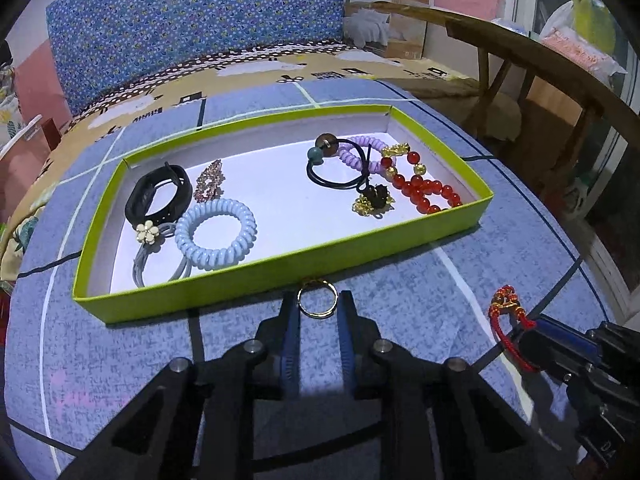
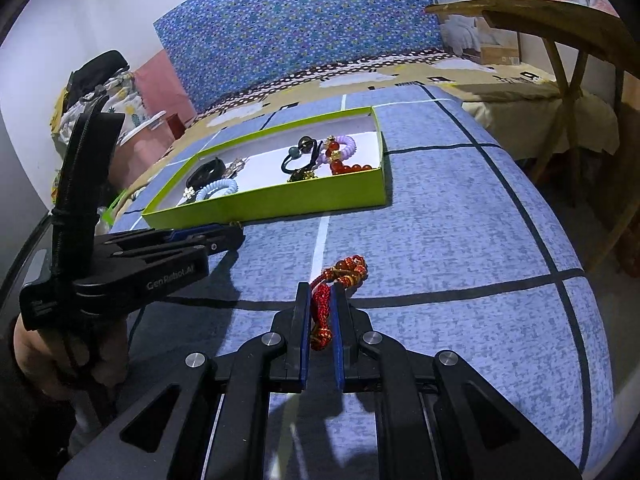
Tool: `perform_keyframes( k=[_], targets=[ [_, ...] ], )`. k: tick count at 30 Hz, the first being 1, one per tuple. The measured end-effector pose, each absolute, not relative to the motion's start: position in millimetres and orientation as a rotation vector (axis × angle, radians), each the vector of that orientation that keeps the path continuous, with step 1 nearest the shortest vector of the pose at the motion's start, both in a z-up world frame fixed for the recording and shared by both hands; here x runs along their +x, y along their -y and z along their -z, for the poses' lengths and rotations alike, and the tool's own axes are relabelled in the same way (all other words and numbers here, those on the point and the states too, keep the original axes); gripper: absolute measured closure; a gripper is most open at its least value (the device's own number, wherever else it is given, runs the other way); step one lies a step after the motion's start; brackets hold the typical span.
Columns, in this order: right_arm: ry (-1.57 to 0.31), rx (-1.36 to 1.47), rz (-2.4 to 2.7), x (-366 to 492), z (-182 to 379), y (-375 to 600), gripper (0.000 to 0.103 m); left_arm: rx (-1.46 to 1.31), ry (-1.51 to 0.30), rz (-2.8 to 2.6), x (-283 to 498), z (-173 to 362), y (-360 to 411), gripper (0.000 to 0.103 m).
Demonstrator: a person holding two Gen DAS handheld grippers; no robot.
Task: Organize jewelry
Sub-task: 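Grasp the gold ring with the left gripper while the right holds the red charm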
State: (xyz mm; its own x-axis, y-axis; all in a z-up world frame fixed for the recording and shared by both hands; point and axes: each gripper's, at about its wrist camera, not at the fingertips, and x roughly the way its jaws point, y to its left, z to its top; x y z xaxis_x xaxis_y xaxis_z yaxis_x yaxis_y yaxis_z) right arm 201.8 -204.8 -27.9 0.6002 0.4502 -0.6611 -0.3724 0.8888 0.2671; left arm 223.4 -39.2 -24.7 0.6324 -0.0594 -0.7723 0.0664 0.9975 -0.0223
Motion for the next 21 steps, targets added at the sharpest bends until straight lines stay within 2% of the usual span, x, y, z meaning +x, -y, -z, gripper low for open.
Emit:
perform_keyframes(
  k=[4,5,6,15,16,17,18,19,21],
  targets=[
    [-0.784,0.104,-0.476,198,24,207,0.094,-0.005,-0.879,0.093,220,24,37,0.084],
    [-0.782,0.104,-0.475,198,23,208,0.094,-0.013,-0.874,0.102,217,23,36,0.101],
    [-0.779,0.103,-0.475,197,22,208,0.094,-0.02,-0.871,0.113,216,22,35,0.103],
    [-0.766,0.088,-0.47,190,15,204,0.094,-0.05,-0.854,0.17,205,17,28,0.103],
    [-0.766,0.089,-0.469,190,15,204,0.094,-0.053,-0.855,0.173,206,17,28,0.102],
    [-0.766,0.09,-0.47,190,15,204,0.094,-0.051,-0.861,0.173,209,18,29,0.095],
    [-0.765,0.089,-0.47,190,15,204,0.094,-0.05,-0.865,0.167,212,18,30,0.078],
    [-0.764,0.088,-0.471,189,15,204,0.094,-0.05,-0.867,0.162,215,18,31,0.071],
    [-0.764,0.088,-0.471,190,16,205,0.094,-0.041,-0.866,0.149,220,19,34,0.068]
  ],
)
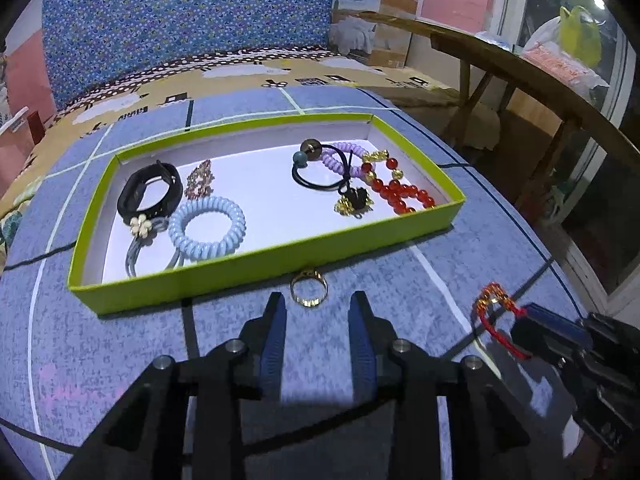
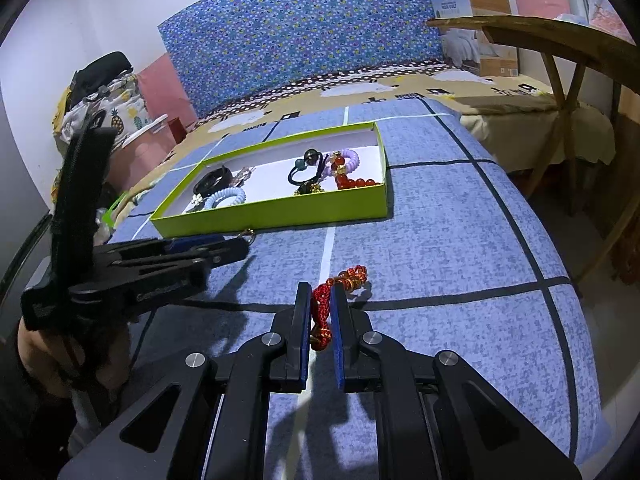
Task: Organize jewelry
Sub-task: 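Grasp the gold ring with the left gripper while the right holds the red charm, then carry the gold ring and red tassel charm over the green box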
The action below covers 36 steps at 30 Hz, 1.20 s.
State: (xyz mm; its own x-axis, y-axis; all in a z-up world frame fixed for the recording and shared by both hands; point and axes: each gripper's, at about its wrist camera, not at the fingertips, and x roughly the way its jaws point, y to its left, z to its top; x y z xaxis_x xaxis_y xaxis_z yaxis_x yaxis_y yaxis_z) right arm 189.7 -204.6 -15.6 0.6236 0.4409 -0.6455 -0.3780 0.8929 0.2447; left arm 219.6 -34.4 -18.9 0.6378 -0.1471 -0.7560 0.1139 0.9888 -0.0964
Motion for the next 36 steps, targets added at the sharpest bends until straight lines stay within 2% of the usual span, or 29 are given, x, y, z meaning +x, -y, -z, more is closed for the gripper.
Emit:
perform_keyframes(
  k=[7,8,10,17,26,36],
  targets=[
    [-0.769,0.101,-0.466,191,17,211,0.094,0.042,-0.89,0.096,233,25,49,0.068],
    [-0.77,0.103,-0.466,192,17,212,0.094,0.049,-0.89,0.09,235,26,50,0.07],
    [-0.769,0.104,-0.467,192,17,212,0.094,0.063,-0.884,0.088,234,25,52,0.081],
    [-0.752,0.098,-0.464,190,11,215,0.094,0.027,-0.86,0.136,217,20,44,0.081],
    [-0.723,0.078,-0.47,185,-3,210,0.094,-0.023,-0.718,0.202,168,-13,26,0.081],
    [-0.684,0.03,-0.495,187,-21,194,0.094,-0.036,-0.665,0.204,168,-32,14,0.081]
  ],
)
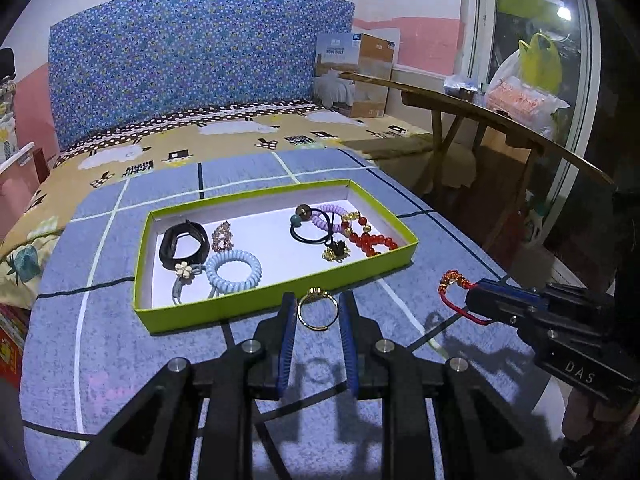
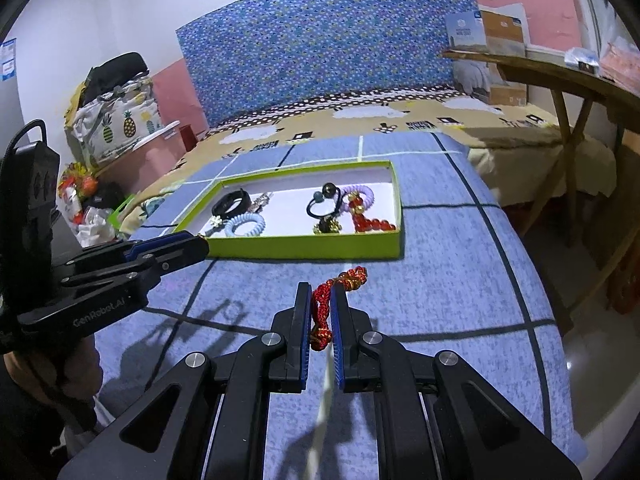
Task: Organize jewelry
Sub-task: 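Carry the gold ring and red tassel charm over the green box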
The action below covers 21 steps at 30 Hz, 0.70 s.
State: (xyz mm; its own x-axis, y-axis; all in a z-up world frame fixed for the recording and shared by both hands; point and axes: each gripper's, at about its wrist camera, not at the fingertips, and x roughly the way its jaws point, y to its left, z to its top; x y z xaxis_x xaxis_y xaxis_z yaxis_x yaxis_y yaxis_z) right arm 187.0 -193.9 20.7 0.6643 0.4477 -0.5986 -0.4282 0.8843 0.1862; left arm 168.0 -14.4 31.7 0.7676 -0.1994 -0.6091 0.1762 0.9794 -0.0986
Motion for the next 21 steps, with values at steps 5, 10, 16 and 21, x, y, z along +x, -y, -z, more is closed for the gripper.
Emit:
perform_keyframes(
  k=[5,10,16,21],
  targets=[
    [-0.667,0.014,-0.508,194,-28,186,0.094,-0.036,-0.659,0.198,175,-34,10,0.081],
    [-0.653,-0.003,-0.523,202,-35,177,0.094,-0.038,-0.649,0.176,181,-38,5,0.081],
    [-0.653,-0.022,-0.538,212,-38,166,0.094,-0.043,-0.645,0.157,191,-40,-3,0.081],
    [-0.658,-0.032,-0.548,223,-38,156,0.094,-0.04,-0.65,0.152,201,-38,-8,0.081]
  ],
)
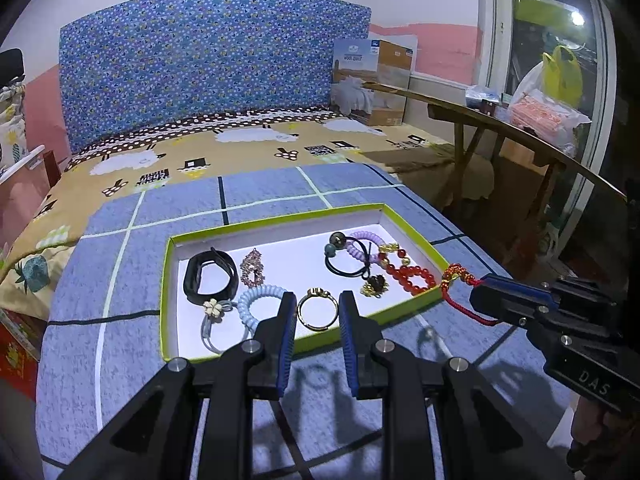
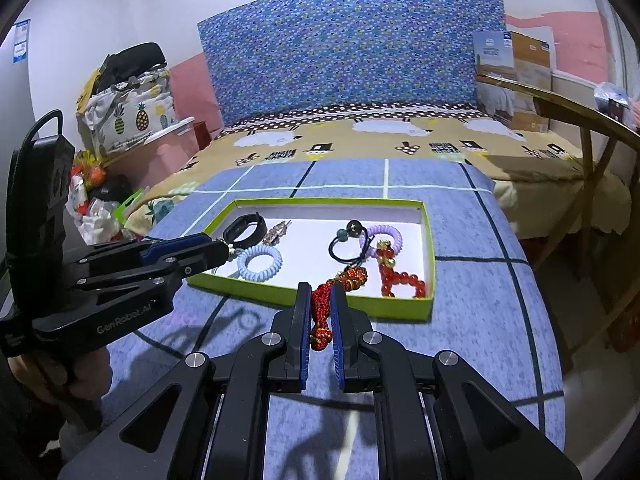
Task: Organize jewelry
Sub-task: 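Carry the gold ring and red tassel charm over the green box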
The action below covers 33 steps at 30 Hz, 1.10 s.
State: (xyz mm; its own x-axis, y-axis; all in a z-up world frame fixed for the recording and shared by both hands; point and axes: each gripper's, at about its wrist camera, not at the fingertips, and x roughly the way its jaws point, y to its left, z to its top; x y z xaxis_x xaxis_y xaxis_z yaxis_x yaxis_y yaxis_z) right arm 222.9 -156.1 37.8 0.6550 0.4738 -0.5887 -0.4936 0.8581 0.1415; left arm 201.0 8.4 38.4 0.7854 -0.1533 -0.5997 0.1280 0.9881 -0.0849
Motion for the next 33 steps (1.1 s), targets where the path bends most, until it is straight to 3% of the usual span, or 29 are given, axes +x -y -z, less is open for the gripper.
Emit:
perform_keyframes(
  k=[33],
  targets=[
    [-0.712,-0.044,-0.574,295,-13,135,0.094,0.017,-0.864,0.19,333,8,-8,0.081]
  ],
)
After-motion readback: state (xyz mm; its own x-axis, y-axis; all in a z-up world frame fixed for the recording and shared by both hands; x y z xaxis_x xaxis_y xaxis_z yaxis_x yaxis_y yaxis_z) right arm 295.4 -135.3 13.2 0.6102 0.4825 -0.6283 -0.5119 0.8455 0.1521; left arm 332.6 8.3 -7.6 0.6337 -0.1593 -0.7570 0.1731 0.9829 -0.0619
